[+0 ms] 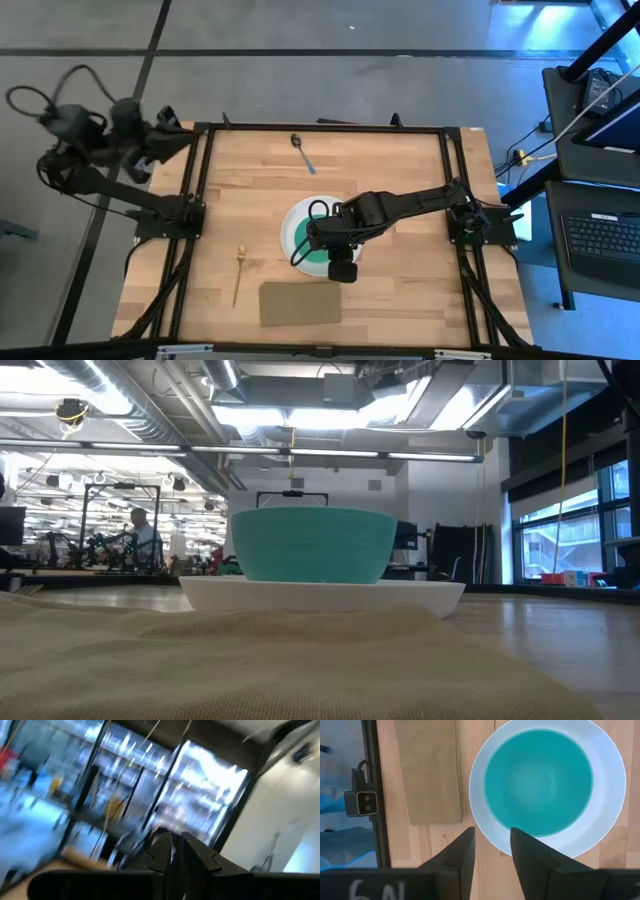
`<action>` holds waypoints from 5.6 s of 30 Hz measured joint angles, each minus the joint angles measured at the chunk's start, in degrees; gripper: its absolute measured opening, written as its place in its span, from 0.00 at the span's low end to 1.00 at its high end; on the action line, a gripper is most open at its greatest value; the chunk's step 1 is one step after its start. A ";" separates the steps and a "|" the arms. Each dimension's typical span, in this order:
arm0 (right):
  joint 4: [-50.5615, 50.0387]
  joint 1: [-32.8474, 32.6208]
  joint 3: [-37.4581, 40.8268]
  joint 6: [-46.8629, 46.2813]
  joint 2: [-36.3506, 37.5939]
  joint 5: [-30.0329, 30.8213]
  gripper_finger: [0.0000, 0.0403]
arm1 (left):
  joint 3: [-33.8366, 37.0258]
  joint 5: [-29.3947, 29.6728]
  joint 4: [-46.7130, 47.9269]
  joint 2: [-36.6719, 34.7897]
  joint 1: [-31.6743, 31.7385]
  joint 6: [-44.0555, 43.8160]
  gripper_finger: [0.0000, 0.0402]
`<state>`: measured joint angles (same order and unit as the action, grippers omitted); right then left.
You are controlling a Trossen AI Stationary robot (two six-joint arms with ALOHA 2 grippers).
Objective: Set table place
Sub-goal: Put the gold fork on the left side of the white plate
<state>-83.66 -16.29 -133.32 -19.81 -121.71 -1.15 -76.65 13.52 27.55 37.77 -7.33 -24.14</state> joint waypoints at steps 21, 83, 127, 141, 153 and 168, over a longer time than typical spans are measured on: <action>0.04 0.00 0.00 0.48 0.00 0.03 0.31 | -2.01 -2.22 46.14 27.65 -15.31 -50.05 0.09; 3.20 -0.15 0.01 -1.16 0.00 0.01 0.31 | 20.71 -8.22 24.25 54.09 -40.56 -102.80 0.33; 3.08 -0.15 0.02 -3.79 0.00 -0.01 0.31 | 20.43 -1.23 23.93 64.25 -37.03 -102.74 0.08; 3.17 -0.15 0.02 -4.23 0.00 -0.01 0.31 | 13.41 -1.40 32.06 63.89 -33.09 -101.42 0.02; 3.67 -0.15 0.02 -3.40 0.00 0.00 0.31 | 7.56 -0.89 37.87 63.86 -28.22 -102.23 0.01; -1.98 -1.47 0.02 3.61 0.00 -0.02 0.31 | 3.66 2.25 44.30 63.77 -18.75 -101.54 0.02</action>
<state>-85.64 -17.76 -133.29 -16.21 -121.71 -1.17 -72.99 15.77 71.85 101.54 -26.08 -125.68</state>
